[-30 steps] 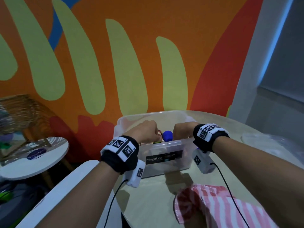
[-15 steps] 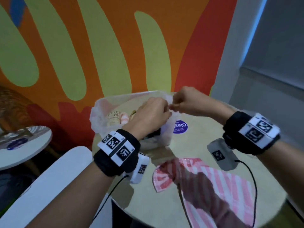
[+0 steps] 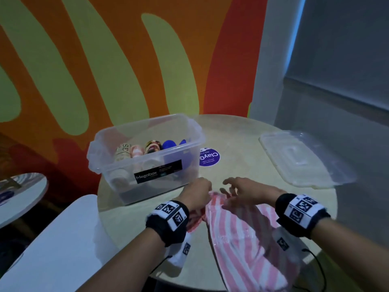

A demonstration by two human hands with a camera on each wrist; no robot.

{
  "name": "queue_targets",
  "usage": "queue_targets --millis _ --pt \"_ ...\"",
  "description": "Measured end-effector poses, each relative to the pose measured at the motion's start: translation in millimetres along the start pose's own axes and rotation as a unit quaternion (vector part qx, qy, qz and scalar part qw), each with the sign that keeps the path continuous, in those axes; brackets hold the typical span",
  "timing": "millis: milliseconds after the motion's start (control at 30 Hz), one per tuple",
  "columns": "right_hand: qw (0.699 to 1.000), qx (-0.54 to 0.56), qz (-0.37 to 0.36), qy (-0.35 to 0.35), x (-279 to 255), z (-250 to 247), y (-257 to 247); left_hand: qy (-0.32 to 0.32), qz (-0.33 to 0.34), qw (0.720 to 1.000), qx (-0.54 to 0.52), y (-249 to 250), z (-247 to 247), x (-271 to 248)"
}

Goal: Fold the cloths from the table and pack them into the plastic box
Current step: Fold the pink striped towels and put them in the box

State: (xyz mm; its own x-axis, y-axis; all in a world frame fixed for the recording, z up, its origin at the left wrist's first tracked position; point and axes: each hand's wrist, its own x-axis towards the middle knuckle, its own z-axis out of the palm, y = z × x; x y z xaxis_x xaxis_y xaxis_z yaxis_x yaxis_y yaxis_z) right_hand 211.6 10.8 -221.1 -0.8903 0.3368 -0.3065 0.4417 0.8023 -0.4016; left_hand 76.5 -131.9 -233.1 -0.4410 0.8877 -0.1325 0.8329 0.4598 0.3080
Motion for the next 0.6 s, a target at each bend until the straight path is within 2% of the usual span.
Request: queue_targets --millis 133,200,233,267,333,400,433,467,533,600 --pt "0.983 0.150 -0.089 0.052 -4.7 -33.0 3.0 0.115 0.060 0.977 -0.170 20.9 -55.0 -3.5" --pt "0.948 0.282 -0.120 0.091 -14.4 -61.0 -2.3 0.173 0.076 0.955 -0.230 31.2 -90.0 -8.7" --pt "0.918 0.354 -0.129 0.122 -19.7 -76.0 -6.2 0.188 0.087 0.945 -0.254 35.6 -107.1 -13.1" --pt "0.882 0.423 -0.138 0.152 -25.9 -90.8 -9.8 0.182 0.094 0.939 -0.276 38.2 -122.2 -18.1" --pt "0.818 0.519 -0.144 0.205 -36.9 -116.9 -12.8 0.116 0.097 0.935 -0.322 40.7 -145.8 -30.8" --pt "0.781 0.557 -0.140 0.247 -49.7 -137.0 -12.9 0.073 0.111 0.936 -0.325 43.3 -161.6 -43.0" --pt "0.775 0.562 -0.146 0.250 -53.8 -143.1 -13.2 0.080 0.118 0.939 -0.312 45.6 -167.0 -46.3" --pt "0.783 0.557 -0.155 0.230 -57.5 -145.5 -15.7 0.098 0.124 0.941 -0.301 48.6 -171.1 -47.6" --pt "0.816 0.527 -0.195 0.134 -62.0 -140.3 -25.6 0.122 0.135 0.939 -0.292 56.7 -177.3 -45.6" --pt "0.846 0.483 -0.223 0.043 -58.5 -130.0 -37.4 0.119 0.154 0.936 -0.293 65.8 -183.1 -41.6"
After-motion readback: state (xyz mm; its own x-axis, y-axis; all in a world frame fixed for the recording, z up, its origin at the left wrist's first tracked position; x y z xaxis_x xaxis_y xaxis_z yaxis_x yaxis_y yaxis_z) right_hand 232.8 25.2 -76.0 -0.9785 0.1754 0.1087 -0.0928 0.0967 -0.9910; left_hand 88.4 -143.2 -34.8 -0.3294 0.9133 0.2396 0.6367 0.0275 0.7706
